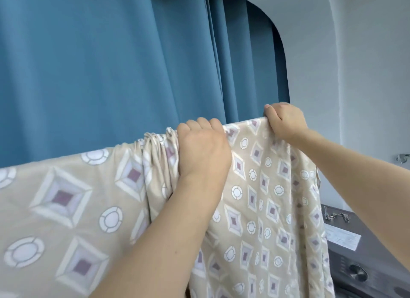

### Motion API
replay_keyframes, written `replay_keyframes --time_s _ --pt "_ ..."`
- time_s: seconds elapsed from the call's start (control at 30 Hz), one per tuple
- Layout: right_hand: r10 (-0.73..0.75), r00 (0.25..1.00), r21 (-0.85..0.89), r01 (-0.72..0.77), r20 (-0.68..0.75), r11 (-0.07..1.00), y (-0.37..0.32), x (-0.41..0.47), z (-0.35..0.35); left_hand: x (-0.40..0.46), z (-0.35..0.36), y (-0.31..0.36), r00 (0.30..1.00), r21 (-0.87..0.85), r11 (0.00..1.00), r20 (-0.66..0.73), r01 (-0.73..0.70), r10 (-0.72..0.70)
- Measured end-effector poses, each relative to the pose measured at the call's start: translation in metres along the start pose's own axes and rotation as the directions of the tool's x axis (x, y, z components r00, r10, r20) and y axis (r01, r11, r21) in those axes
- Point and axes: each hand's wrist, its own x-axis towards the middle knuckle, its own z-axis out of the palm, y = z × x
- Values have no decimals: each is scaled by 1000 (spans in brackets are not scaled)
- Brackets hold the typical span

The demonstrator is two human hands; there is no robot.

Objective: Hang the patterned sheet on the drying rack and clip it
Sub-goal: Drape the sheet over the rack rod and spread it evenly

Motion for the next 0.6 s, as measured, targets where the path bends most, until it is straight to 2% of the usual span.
replay_keyframes --time_s 0.07,0.13,0.23,0.3,0.4,0.47,0.6 --pt "-184 982 153 186 -31 971 -18 -8 -7 1 -5 3 999 5 1000 31 -14 14" --pt "-318 948 224 317 -30 922 -45 -16 -9 2 -9 1 998 1 1000 59 -10 10" --pt "-342 939 141 333 38 932 -70 -24 -5 5 -16 -3 992 -66 998 123 3 5" --pt "-325 946 114 320 25 941 -81 -29 -5 3 -25 -12 988 -52 998 152 19 -11" --pt "-305 952 174 302 -9 937 -107 -33 -8 -5 -40 -36 994 -1 998 94 61 -60" --pt "-327 945 203 319 6 926 -130 -36 -11 -13 -45 -54 992 -33 995 87 90 -87" --pt "-366 927 244 337 83 909 -170 -47 -12 -33 -43 -85 994 -105 993 107 48 -37"
